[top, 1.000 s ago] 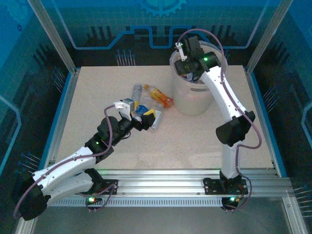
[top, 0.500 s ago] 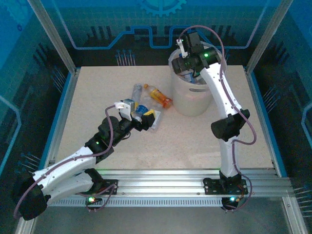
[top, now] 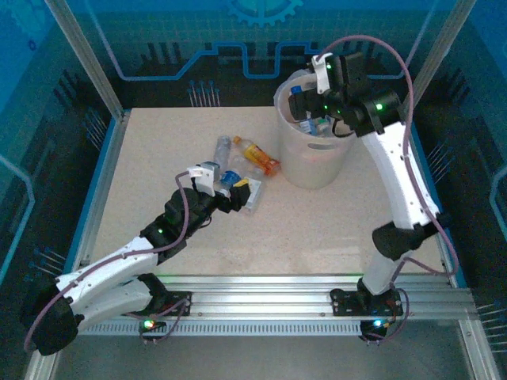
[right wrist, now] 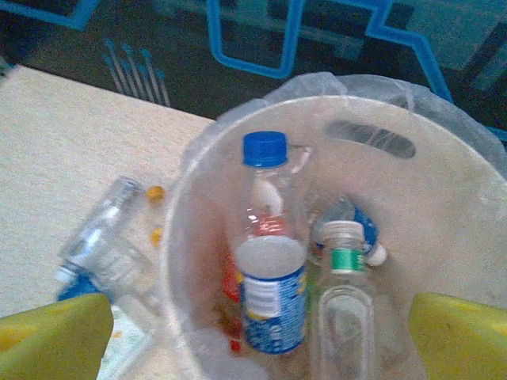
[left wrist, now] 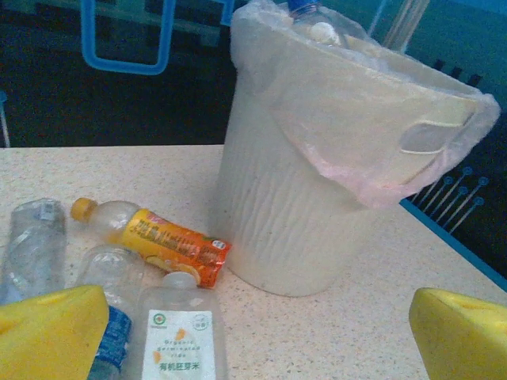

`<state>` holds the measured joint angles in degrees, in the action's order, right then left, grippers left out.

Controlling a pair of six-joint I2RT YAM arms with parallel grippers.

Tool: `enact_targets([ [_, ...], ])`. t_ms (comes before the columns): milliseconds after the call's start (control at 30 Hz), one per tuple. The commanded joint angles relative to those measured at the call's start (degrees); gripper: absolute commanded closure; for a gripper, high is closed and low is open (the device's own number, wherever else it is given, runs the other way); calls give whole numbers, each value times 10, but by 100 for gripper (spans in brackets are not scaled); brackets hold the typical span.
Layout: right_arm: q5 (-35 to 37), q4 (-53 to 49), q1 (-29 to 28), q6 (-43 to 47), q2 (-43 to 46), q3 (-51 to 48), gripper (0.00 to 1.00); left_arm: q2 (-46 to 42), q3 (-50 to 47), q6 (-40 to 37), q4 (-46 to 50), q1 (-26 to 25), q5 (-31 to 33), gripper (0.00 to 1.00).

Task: Put the plastic bottles in the bin

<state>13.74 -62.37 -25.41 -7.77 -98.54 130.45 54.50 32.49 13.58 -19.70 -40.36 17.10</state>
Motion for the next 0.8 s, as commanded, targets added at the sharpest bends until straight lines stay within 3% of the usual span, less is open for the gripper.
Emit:
enact_targets([
  [0,-22,42,-40,-61,60,-85,4,2,20,18,22,-1,53,1],
  [200,62,114,-151,-133,155,-261,0,11,29,66,74,15,104,1],
  [333,61,129,-186,-173,164,-325,0,13,26,139,118,55,99,1],
  [533,63,163,-222,-277,130,-420,0,14,-7,218,131,118,67,1],
  [633,23,212,-226,-321,101,-463,0,15,-21,240,131,143,57,1],
  [767,23,233,-230,-355,39,-463,0,15,-30,249,134,155,55,1],
])
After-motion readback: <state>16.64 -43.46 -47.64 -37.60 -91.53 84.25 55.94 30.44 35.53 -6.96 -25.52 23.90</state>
